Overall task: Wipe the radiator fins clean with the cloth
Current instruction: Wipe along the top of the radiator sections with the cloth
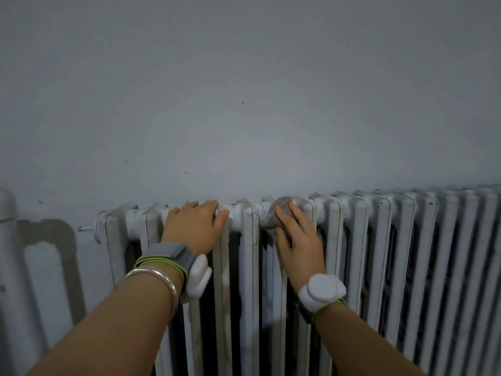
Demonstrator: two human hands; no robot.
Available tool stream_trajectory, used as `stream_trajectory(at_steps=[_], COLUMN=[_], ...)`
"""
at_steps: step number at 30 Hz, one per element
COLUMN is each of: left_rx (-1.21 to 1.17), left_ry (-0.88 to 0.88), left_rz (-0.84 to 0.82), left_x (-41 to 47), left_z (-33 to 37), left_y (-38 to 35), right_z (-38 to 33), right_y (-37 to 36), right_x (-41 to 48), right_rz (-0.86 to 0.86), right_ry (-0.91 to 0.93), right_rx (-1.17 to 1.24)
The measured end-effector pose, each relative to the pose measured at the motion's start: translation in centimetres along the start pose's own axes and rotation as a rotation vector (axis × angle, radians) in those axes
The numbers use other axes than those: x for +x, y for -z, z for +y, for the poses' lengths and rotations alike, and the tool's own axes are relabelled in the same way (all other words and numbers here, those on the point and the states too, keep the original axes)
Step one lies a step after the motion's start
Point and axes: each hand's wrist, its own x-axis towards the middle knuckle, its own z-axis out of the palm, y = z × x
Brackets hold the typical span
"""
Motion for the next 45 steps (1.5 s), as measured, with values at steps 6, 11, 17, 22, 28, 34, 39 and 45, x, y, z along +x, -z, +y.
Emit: stream_trajectory(at_steps=[6,11,17,22,28,34,39,45], left_rx=[-0.003,0.000,0.004,0.000,-0.006,-0.003,0.026,0.038], left_ry=[0.015,0.019,0.029,0.032,0.030,0.025,0.024,0.027], left_rz=[-0.012,-0.010,-0.018,-0.002,0.014,0.012,0.012,0.016], left_x=[-0.1,-0.1,-0.1,-0.2,-0.4,-0.4,-0.2,-0.3], left_z=[0.0,0.1,0.0,0.1,0.2,0.3,0.1,0.0], left_y=[0.0,0.1,0.1,0.0,0.1,0.0,-0.5,-0.6], right_z=[0.3,1.6,2.0,0.2,-1.8,-0.8,-1.5,-2.3], right_y=[0.1,0.4,1.2,3.2,2.3,-1.4,-2.8,-2.2], right_x=[-1.9,-4.6,-6.5,-3.0,5.7,11.9,12.9,12.7], right_rz=[-0.027,-0.175,-0.283,-0.226,-0.059,-0.349,-0.770,-0.805], right_ry=[-0.064,-0.071,-0.076,-0.138,-0.076,-0.136,-0.228,-0.277], right_rx=[0.018,-0.066,-0.025,0.047,0.034,-0.252,-0.408,-0.376])
